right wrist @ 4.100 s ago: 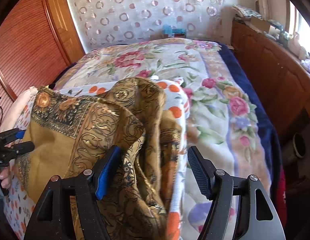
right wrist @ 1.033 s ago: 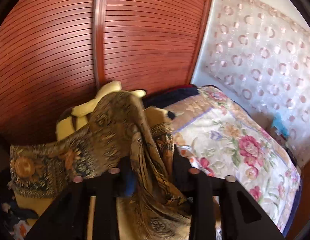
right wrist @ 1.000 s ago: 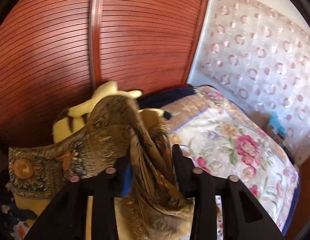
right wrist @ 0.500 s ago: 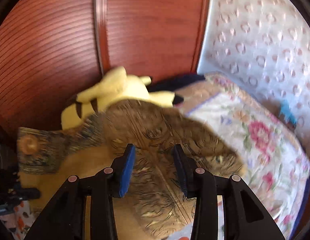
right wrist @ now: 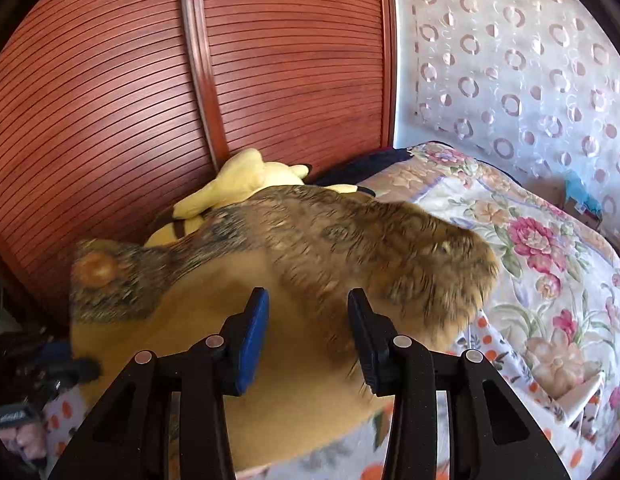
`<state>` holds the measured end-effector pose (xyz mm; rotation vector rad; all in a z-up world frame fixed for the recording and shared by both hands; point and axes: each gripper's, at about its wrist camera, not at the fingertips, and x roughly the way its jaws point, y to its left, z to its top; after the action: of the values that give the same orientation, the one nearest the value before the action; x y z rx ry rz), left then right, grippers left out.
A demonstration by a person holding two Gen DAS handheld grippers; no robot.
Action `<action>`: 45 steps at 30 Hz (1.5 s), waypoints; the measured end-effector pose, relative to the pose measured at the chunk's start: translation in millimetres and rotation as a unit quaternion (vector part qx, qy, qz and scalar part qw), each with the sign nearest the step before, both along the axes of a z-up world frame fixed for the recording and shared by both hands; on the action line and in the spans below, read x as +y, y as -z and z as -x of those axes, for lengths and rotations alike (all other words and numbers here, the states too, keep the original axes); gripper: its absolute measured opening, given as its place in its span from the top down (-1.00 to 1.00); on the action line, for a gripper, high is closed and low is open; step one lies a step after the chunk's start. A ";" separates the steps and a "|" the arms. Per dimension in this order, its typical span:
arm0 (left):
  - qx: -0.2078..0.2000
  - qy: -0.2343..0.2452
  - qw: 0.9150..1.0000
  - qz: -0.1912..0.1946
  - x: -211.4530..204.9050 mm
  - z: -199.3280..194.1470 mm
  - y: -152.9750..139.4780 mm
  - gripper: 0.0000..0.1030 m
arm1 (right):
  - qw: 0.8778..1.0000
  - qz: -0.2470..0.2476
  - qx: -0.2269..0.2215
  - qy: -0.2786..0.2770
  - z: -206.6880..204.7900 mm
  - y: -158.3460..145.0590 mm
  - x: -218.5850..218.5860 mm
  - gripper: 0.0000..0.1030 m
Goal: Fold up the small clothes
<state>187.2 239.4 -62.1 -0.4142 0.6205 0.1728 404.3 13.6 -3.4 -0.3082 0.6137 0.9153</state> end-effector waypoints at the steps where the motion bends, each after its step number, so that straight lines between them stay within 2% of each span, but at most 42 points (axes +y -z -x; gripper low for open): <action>1: 0.003 -0.002 1.000 -0.005 -0.1 2.1 -1.0 0.36 | 1.000 -0.001 0.000 -0.001 10.5 -1.6 -4.8 0.17; 3: 0.003 -0.004 1.000 -0.016 -1.1 6.1 -3.3 0.15 | 1.000 -0.003 -0.002 -0.002 24.5 -2.9 -13.3 0.17; 5: 0.002 -0.004 1.000 -0.031 -2.6 10.0 -6.3 0.08 | 1.000 -0.007 -0.002 0.001 33.8 -6.2 -18.6 0.16; 7: 0.007 -0.005 0.999 -0.046 -5.1 13.2 -9.9 -0.09 | 1.000 -0.013 -0.001 0.004 47.5 -9.1 -27.8 0.16; 9: 0.000 -0.007 0.998 -0.062 -9.9 18.9 -14.1 -0.49 | 1.000 -0.017 -0.002 0.008 57.4 -11.4 -38.0 0.12; 11: -0.002 -0.002 0.997 -0.077 -15.1 22.4 -19.1 -0.56 | 1.000 -0.019 -0.006 0.012 67.6 -14.0 -47.9 0.08; 18: -0.017 0.007 0.991 -0.133 -39.7 39.8 -39.9 -0.63 | 0.999 -0.029 -0.020 0.023 103.6 -23.4 -76.5 -0.08; 27: -0.016 0.035 0.990 -0.139 -63.9 60.4 -52.7 -0.63 | 0.997 -0.048 -0.032 0.048 153.5 -29.3 -111.2 -0.53; 38: -0.029 0.062 0.985 -0.160 -103.5 79.2 -61.8 -0.63 | 0.990 -0.067 -0.040 0.120 210.1 -36.4 -173.7 -0.55; 45: -0.050 0.108 0.981 -0.153 -136.9 87.5 -69.7 -0.63 | 0.983 -0.074 -0.045 0.164 255.8 -41.4 -212.2 -0.55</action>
<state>99.7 102.5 7.6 -0.0560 0.5261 0.0374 148.5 -198.6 38.0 -0.1078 0.4920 0.6215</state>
